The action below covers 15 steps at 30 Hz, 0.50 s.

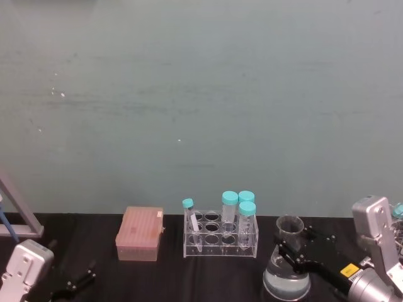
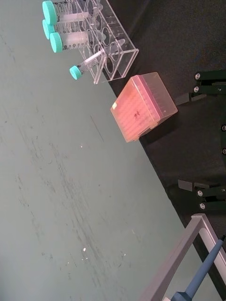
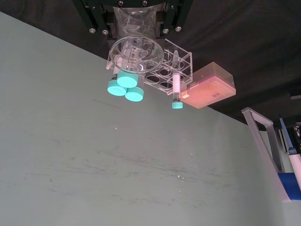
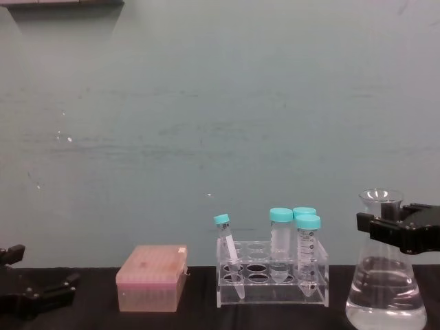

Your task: Pick up the beaker with the right gripper, shake it three times, and then put it down.

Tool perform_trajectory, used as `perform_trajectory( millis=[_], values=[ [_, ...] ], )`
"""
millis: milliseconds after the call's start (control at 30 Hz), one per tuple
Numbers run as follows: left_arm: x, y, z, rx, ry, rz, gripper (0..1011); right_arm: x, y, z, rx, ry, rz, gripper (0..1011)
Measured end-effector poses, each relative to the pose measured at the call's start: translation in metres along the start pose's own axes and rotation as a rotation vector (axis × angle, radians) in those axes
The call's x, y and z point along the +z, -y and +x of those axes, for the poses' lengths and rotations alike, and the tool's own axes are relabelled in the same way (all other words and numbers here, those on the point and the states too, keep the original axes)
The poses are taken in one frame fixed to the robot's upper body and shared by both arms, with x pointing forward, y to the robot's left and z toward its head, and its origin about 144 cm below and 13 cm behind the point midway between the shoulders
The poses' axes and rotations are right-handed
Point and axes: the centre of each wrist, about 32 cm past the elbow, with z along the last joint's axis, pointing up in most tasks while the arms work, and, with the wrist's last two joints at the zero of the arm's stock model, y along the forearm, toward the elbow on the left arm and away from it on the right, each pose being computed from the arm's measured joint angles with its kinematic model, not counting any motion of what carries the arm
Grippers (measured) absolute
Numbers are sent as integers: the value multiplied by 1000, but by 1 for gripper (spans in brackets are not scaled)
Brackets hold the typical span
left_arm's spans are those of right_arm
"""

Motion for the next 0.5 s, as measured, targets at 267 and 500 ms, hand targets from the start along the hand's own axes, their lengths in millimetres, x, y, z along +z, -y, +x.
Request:
perform_trajectory(
  millis=[267,500],
  values=[
    [0,0,0,0,0,0,1000,0,0,0,0,0,0,450],
    [0,0,0,0,0,0,1000,0,0,0,0,1,0,450]
  ],
)
